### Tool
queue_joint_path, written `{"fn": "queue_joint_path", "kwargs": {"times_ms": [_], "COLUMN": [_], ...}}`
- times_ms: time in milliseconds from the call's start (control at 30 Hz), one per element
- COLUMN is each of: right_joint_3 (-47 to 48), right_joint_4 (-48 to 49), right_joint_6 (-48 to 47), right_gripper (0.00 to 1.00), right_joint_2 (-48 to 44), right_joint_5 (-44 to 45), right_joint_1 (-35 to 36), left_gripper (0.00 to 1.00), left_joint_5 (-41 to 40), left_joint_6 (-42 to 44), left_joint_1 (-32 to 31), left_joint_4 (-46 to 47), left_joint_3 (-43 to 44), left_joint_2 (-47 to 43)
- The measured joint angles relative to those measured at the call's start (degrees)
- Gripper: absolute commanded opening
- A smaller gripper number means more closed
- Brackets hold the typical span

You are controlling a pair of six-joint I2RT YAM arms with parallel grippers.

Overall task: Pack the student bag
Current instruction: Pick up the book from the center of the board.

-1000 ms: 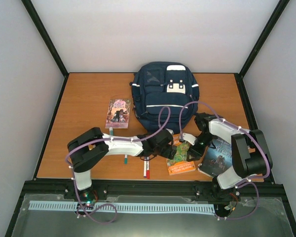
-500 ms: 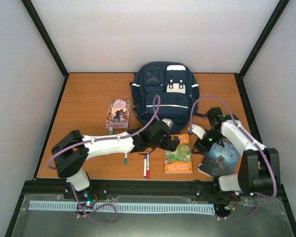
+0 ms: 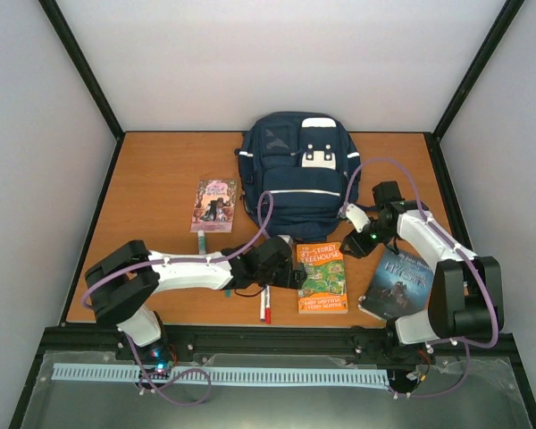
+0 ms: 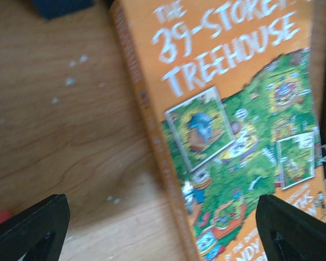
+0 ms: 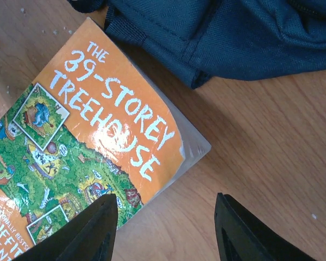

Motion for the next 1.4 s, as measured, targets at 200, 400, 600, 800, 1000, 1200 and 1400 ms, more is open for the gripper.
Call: {"fn": "queue_joint_path", "kwargs": {"times_ms": [200,400,600,800,1000,1200,1400], "right_joint_3": [-1.2,-1.3,-1.3,-0.8,-0.1,0.0,0.7], "right_joint_4": [1.2,1.6,2.0,1.9,0.9,0.7,-0.2], "right_joint_6": [0.9,1.7,1.8,2.7,4.3,5.2,6.1], "right_gripper": [0.44,0.42,0.37,0.24,0.19,0.18,0.16], "right_joint_2": [0.7,5.8,8.4,11.4,12.2,12.4,13.2], "right_joint_5": [0.3,0.8,0.7,0.5,1.0,1.4,1.4], "right_joint_1": [0.3,0.3,0.3,0.3,0.6,0.7,0.8], "left_gripper": [0.9,0.87,0.88,0.88,0.92,0.92,0.91], "left_joint_5": [0.5,1.0,0.9,0.3,0.5,3.7,6.9], "left_joint_6": [-2.2,-2.7,-2.8,-3.6,-4.6,-7.4,-9.4], "left_joint_1": [0.0,0.0,0.0,0.0,0.0,1.2,1.8], "left_joint_4": [0.9,1.7,1.8,1.8,2.7,8.2,13.6], "left_joint_3": [-2.2,-1.8,-1.6,-1.3,-0.5,-0.7,-0.9], "left_joint_2": [0.0,0.4,1.6,3.5,4.5,6.1,7.9]}}
